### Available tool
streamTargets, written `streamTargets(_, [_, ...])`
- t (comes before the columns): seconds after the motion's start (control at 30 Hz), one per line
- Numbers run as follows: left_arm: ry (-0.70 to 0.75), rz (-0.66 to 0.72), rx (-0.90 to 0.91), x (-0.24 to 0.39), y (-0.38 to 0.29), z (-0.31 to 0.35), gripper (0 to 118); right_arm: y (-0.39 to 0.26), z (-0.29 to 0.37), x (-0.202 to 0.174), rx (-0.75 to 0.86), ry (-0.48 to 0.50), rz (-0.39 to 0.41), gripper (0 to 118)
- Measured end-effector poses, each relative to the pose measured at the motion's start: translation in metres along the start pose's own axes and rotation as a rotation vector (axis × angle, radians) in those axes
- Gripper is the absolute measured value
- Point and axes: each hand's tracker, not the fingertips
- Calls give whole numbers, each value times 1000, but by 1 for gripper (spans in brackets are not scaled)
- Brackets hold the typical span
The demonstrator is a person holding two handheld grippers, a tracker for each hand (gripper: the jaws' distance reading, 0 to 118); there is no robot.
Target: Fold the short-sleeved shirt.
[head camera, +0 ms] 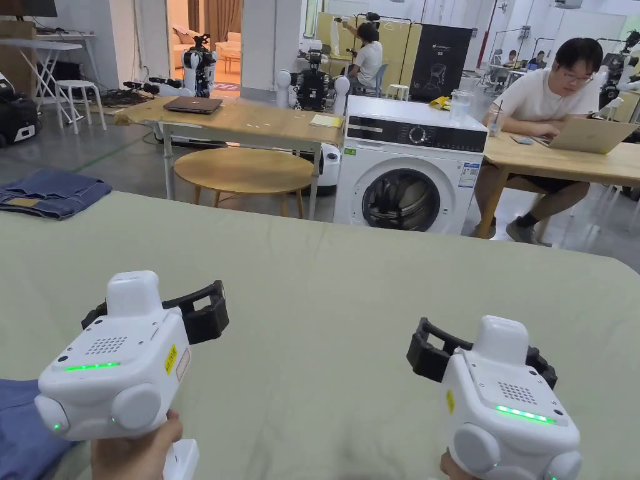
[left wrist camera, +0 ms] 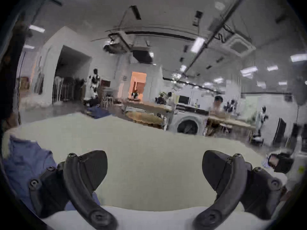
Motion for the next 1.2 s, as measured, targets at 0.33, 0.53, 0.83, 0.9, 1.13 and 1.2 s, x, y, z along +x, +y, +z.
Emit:
streamTargets(0.33, [-32,-323,-30,28,-1,-3,114,-3,2,-14,24,24,184,118])
streamTargets(0.53, [-23,-260,-4,20,-9,-1,72,-2,6,-19,22,24,184,26])
streamTargets(0.83, [34,-239,-1,14,-16,4,0,-7,15,-23,57,13,186,0])
streamTargets(0.9, [53,-241,-7,11,-14,5,0,-4,17,-28,49,25,176,0])
streamTargets(1.13, [148,-240,-4,-32,7,29,0,0,20,-68,57,101,170,0])
streamTargets(1.2, [181,-246,0,-53,15,41,0,1,21,-89,54,142,182,0])
